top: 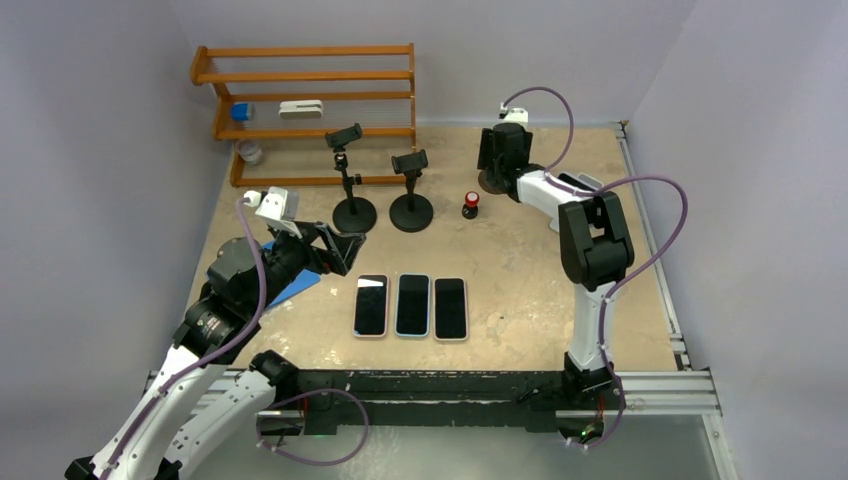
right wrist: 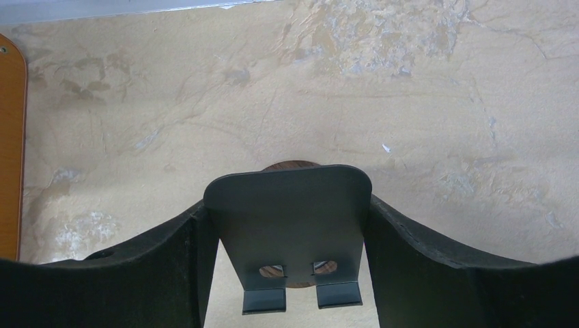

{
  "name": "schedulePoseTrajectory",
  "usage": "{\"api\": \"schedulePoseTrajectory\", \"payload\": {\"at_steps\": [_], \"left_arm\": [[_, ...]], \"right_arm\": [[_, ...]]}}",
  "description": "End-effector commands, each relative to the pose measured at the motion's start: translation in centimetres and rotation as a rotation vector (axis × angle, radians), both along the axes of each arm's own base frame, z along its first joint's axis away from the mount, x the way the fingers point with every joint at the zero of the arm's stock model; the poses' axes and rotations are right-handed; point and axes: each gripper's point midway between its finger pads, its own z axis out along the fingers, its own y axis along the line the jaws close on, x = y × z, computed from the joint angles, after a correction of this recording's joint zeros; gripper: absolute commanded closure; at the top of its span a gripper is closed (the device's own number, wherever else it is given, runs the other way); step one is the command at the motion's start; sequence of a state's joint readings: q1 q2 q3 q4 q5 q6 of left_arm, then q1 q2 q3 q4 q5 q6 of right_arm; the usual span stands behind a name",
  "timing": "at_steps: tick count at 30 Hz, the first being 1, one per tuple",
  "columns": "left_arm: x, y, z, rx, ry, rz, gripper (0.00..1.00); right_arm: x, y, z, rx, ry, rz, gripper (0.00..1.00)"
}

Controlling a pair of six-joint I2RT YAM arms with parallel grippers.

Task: Remove the phone from the phone stand
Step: Pick up the phone stand at the center of the board, then place the phone stand at the center of the board.

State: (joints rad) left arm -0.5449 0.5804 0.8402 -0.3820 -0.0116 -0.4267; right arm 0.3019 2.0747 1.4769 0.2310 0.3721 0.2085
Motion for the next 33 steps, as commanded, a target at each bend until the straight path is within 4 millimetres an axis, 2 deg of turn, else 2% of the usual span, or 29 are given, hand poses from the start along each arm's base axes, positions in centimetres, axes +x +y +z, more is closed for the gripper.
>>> {"api": "schedulePoseTrajectory", "payload": {"at_steps": [1,8,19,25,33], "left_arm": [[0.0,-0.2,2.3,-0.037,-0.066,-0.012,0.07],[-0.1,-0.2,2.4,-0.039,-0.069,-0.010,0.07],[-0.1,-0.1,2.5,-0.038,-0.071,-0.006,0.07],[-0.1,0.0,2.5,-0.039,-0.073,-0.003,0.07],[-0.2,0.1,2.6,-0.041,-0.077,-0.002,0.07]], "right_arm": [[0.9,0.9,6.6,0.074,-0.155,0.013,0.49],[0.1,3.3,9.1,0.088,-0.191,0.048,0.53],[-1.7,10.1,11.8,0.089,-0.225,0.144,0.55],[-2.3,12.4,11.6,0.095,-0.206,0.174,0.55],[-2.7,12.5,9.5,0.088,-0.163,0.172,0.56]]}}
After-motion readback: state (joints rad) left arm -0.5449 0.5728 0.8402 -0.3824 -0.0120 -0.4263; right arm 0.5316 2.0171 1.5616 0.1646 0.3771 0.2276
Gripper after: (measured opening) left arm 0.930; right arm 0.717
